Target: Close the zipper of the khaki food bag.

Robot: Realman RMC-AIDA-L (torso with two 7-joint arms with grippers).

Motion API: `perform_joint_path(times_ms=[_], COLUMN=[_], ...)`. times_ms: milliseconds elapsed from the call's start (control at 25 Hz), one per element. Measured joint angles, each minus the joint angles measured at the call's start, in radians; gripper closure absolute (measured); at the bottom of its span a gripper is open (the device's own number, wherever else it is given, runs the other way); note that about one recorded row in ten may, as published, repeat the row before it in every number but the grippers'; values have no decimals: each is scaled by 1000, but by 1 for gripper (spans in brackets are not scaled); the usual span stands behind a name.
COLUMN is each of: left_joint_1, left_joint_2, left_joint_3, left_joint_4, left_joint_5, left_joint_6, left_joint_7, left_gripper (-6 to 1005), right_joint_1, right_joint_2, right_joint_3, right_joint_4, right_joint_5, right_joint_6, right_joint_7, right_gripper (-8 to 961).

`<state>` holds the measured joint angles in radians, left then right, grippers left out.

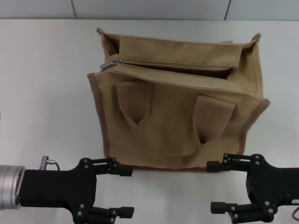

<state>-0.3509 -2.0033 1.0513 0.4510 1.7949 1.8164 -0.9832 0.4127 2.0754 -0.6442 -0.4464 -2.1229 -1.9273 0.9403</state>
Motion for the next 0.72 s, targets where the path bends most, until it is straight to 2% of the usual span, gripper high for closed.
perform_joint_path(times_ms=[160, 320, 440, 520, 560, 600, 640, 720], left_joint_1=[-1, -10, -28, -28, -44, -50, -63, -67], left_joint_2=[0, -11, -42, -42, -60, -62, -64, -64], left_joint_3=[-2, -64, -229, -229, -309, -318, -328, -328], left_joint_4=[0, 6, 4, 4, -1, -6, -29, -39], left_joint_5=[-2, -9, -13, -13, -35, -53, -125, -159], left_joint_6=[4, 43, 143, 143, 170, 172, 175, 176], left_joint_7=[0, 28, 107, 107, 139, 145, 156, 159], left_gripper=[210, 214, 217, 218, 219, 220, 221, 223], right_joint_1=[0, 0, 0, 0, 0, 0, 0, 0], right_joint_2=[0, 0, 0, 0, 0, 0, 0, 0], right_joint_3=[0, 1, 1, 1, 2, 2, 2, 2], right_joint_4=[1, 2, 3, 3, 3, 3, 3, 3], right_joint_5=[0, 0, 0, 0, 0, 0, 0, 0], right_joint_6=[2, 3, 3, 3, 3, 4, 4, 4], right_joint_7=[0, 0, 0, 0, 0, 0, 0, 0], right_gripper=[185, 185, 185, 185, 185, 185, 185, 185])
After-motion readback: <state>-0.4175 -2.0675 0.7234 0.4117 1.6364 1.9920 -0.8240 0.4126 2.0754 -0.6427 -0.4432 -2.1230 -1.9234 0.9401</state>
